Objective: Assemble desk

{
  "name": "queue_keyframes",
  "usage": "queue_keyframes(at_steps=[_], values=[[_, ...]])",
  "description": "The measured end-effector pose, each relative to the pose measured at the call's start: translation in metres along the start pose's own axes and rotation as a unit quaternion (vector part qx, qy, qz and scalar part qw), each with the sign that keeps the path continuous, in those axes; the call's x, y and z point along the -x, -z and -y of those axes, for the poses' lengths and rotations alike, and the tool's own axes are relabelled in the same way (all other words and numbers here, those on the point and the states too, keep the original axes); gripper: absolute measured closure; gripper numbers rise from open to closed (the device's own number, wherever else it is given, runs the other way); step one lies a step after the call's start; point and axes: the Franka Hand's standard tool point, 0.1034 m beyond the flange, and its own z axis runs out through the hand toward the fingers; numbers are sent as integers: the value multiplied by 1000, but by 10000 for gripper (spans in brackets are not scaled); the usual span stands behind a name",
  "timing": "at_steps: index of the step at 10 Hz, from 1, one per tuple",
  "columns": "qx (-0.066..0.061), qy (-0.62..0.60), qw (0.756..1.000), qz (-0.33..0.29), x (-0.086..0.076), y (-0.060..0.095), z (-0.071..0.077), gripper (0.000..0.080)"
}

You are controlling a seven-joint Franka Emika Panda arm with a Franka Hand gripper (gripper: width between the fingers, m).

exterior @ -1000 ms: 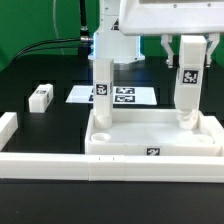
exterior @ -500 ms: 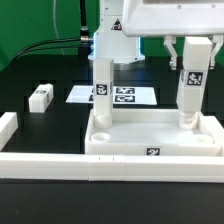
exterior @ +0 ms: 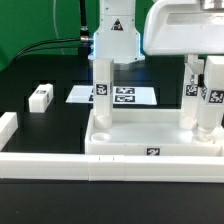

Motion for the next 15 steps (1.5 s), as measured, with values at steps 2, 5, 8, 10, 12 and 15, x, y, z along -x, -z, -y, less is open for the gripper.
queue_keyframes(at_steps=[2, 5, 8, 10, 12, 15], values=[[0, 0, 1000, 1, 1, -1, 0, 513], [-1, -2, 1000, 1, 7, -3, 4, 512], [-1, -3, 1000, -4, 7, -3, 6, 512], [-1, -2, 1000, -6, 6, -4, 4, 512], [0, -3, 1000, -6, 6, -4, 4, 512], [1, -3, 1000, -9, 7, -7, 2, 512]])
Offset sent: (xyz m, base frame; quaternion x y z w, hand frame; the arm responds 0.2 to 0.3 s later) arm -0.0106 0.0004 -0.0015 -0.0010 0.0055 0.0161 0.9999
